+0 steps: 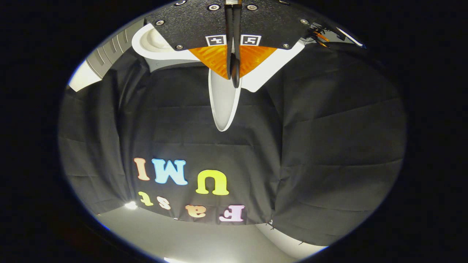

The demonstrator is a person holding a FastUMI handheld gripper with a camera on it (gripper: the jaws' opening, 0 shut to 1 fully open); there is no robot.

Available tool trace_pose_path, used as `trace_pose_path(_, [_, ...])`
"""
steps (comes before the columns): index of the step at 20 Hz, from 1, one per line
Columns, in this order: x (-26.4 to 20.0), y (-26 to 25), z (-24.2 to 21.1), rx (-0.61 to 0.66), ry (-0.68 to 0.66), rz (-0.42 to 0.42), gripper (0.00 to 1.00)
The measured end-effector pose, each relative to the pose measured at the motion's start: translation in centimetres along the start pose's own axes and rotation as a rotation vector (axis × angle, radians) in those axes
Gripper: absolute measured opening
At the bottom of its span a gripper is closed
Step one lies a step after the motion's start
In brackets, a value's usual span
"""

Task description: Open the toilet lid.

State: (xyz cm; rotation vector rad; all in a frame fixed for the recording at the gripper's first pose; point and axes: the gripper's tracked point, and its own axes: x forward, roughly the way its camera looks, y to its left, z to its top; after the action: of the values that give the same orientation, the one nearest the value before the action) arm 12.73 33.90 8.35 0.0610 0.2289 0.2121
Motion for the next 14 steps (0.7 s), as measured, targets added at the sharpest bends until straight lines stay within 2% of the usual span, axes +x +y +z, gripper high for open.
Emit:
trace_pose_path(4, [0.5,1.1,0.0,-0.007,-0.007,0.013,0.00])
trace_pose_path(9, [1.2,3.5,0.0,0.042,-0.017,0.081,0.00])
trace_pose_path(14, [1.6,5.4,-0.3,0.012,0.004,0.112,0.00])
